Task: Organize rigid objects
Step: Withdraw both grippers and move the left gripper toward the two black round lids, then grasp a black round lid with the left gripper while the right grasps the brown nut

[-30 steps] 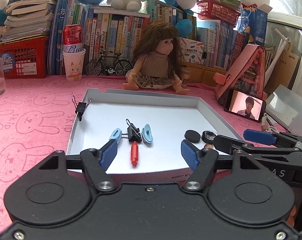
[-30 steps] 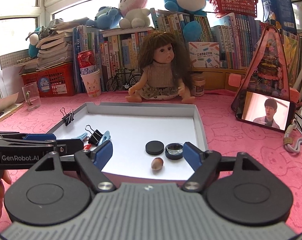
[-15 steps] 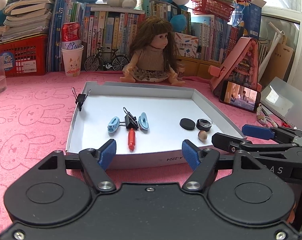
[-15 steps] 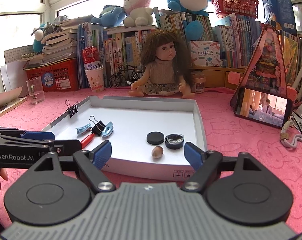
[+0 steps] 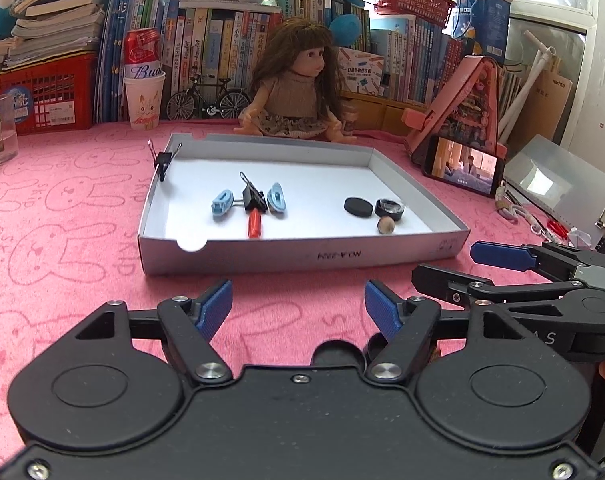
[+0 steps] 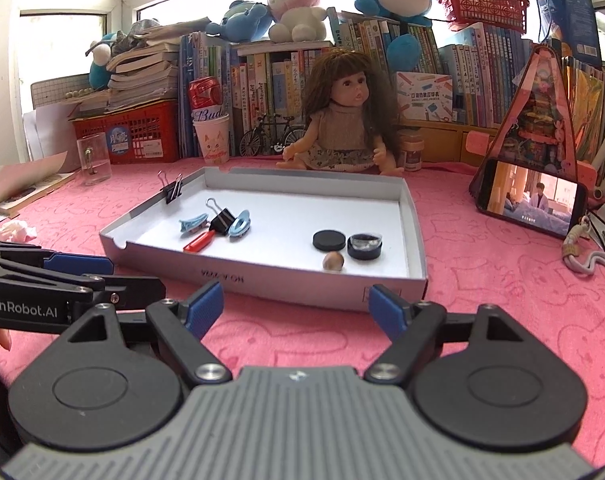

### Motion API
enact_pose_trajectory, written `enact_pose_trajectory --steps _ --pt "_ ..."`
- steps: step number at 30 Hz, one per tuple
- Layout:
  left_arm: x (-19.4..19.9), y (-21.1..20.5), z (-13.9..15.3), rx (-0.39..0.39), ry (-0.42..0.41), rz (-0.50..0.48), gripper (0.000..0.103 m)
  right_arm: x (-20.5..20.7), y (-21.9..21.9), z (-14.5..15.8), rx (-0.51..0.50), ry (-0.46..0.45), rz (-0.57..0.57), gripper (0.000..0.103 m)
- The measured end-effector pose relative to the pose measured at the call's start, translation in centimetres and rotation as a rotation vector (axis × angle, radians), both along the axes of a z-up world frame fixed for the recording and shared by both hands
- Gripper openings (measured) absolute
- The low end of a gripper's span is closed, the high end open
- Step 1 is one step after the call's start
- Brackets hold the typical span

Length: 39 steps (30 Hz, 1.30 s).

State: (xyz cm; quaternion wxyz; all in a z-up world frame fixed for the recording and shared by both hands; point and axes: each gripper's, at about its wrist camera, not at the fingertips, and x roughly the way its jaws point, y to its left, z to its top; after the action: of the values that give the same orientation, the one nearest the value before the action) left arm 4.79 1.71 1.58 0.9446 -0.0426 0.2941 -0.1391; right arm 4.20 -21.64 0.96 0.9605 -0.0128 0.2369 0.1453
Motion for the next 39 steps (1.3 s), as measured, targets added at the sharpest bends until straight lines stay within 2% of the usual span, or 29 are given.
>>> enact_pose_trajectory --steps 8,19,25,29,33,35,39 --pt "-1.9 0.9 -0.8 0.015 0.023 -0.005 0.071 -2.3 0.1 -0.7 -0.024 -0.005 0.058 0.087" --pt "-3.8 0.9 -1.2 0.034 0.025 -0.086 0.066 -3.8 0.5 -1.8 -0.059 0.020 0.118 0.087" --pt "-3.5 0.2 -1.5 0.046 0.049 -0.106 0.049 -3.9 0.4 -1.9 -0.048 0.024 0.117 0.073" --pt "-3.6 -0.2 -1.5 0.070 0.038 -0.111 0.045 -3.9 0.4 -1.9 -0.040 0.026 0.127 0.068" --pt "-3.2 -0.1 -1.5 0.068 0.038 -0.084 0.033 -3.8 0.4 -1.8 -0.038 0.018 0.117 0.063" --pt "-2.9 0.0 -1.5 0.061 0.041 -0.062 0.029 -3.7 0.3 -1.7 -0.041 0.013 0.098 0.060" --pt "-2.5 -0.1 -1.6 0.061 0.039 -0.052 0.029 -3.7 0.3 -1.6 -0.040 0.015 0.100 0.055"
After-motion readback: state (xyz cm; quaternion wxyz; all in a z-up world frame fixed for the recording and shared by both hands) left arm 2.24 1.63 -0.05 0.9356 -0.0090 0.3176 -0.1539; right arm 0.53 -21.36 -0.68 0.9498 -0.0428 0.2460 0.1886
